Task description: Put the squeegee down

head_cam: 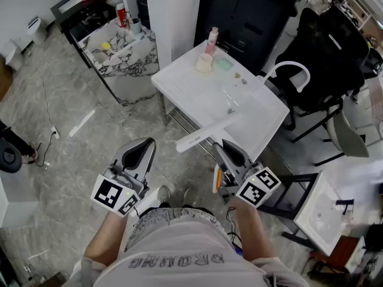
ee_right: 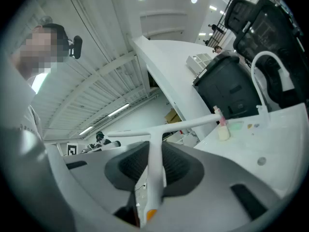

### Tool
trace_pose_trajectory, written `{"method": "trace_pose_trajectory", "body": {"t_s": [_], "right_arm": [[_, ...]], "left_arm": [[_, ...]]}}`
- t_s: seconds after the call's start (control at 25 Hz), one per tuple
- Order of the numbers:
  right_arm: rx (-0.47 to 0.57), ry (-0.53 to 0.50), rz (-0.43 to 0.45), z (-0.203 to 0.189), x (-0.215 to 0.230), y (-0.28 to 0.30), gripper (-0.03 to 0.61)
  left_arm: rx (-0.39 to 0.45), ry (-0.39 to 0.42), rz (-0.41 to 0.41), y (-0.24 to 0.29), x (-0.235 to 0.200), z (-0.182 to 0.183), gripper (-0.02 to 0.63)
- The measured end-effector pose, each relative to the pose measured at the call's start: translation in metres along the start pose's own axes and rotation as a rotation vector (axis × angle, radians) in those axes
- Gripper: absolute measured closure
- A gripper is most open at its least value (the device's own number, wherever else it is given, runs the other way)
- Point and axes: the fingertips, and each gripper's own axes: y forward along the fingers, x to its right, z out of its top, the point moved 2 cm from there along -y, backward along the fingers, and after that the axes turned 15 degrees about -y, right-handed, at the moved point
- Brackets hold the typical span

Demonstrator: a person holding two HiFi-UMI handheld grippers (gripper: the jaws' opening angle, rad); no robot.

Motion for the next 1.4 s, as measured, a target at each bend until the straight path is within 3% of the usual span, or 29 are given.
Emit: {"method": "trace_pose_trajectory", "body": {"t_s": [0.84,1.4], "right_arm": [[-0.014,-0.012,-0.017,-0.008,0.004,-0.002,0.488],[-0.015,0.000,0.019,-0.011,0.014,-0.024,0.488]], "left_arm": [[-0.007,0.003,0.004,-0.002,0.002,-0.005,0.592],[-0.003,0.017,0.026,0.002,0.028,-0.018,0.591]]}}
